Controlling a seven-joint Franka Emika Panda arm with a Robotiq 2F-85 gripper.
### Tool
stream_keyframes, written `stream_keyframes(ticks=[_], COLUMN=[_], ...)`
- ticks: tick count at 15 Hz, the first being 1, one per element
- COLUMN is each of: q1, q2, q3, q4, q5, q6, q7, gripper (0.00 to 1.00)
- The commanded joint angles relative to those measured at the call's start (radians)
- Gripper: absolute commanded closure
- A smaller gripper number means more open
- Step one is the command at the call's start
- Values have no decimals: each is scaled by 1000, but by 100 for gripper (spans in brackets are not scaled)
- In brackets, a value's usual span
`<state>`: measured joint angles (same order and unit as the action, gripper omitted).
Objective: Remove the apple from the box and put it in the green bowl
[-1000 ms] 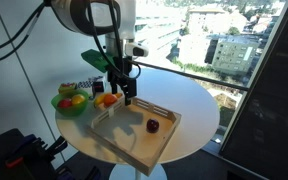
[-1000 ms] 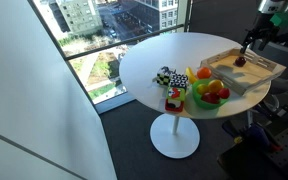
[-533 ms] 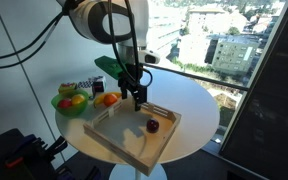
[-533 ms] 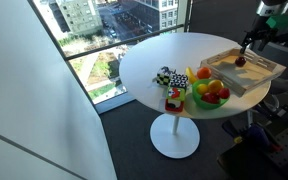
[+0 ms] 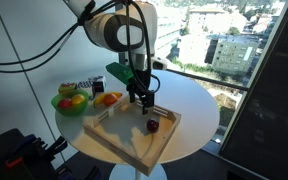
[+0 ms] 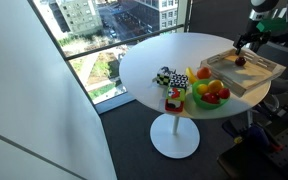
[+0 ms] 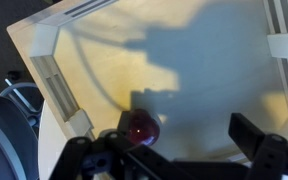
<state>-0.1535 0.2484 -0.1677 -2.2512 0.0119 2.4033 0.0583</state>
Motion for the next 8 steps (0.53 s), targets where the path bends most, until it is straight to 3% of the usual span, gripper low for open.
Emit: stream_keyframes(ticks=[1,8], q1=[-3,-7], q2=[60,136], q3=[1,-3], q4=[58,108], q5=[5,2], q6=[0,16], q7=[17,16], gripper=[0,0])
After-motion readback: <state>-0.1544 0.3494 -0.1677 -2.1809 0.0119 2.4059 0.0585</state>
